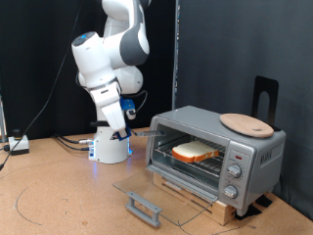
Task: Make a piece of toast with the oven
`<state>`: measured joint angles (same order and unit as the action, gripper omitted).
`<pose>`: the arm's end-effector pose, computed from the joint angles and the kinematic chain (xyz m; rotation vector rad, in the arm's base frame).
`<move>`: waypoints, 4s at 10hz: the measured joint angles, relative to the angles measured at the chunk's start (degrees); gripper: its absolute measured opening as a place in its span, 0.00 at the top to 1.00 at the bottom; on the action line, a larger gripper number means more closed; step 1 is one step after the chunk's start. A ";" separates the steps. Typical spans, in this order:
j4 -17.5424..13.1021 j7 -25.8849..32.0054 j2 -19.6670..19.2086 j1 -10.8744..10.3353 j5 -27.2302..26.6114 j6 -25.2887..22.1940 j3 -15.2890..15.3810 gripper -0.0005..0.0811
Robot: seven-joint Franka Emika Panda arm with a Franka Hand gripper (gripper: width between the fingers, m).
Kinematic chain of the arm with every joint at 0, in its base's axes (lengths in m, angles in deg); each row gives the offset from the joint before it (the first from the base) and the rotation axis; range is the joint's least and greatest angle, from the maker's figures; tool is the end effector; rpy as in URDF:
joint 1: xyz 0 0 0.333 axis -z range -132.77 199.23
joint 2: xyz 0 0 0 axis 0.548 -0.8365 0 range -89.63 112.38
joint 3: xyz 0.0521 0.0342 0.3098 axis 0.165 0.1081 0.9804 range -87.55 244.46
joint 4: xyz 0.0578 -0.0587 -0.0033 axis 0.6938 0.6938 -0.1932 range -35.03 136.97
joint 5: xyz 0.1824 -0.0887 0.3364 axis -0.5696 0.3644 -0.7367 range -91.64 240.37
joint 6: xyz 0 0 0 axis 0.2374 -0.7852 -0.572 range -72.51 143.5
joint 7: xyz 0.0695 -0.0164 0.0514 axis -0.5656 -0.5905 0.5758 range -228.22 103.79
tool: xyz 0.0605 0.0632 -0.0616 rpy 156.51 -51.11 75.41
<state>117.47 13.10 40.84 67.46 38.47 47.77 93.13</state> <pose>0.3398 -0.0968 0.3640 -2.6543 -0.7962 -0.3035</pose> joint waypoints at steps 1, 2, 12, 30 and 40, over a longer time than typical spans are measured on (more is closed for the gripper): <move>-0.74 0.18 1.51 -0.50 -0.71 -2.19 -0.31 0.51; -1.44 -0.08 3.04 -0.95 -0.74 -3.74 -0.18 0.51; -3.75 -2.94 9.50 -9.08 -6.18 -17.52 3.38 0.51; 2.78 -15.76 19.88 -17.63 -19.61 -11.83 25.59 0.29; -0.11 -9.44 23.33 -17.18 -16.90 -21.58 12.17 0.01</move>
<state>117.36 3.65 64.17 50.28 21.57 26.19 105.30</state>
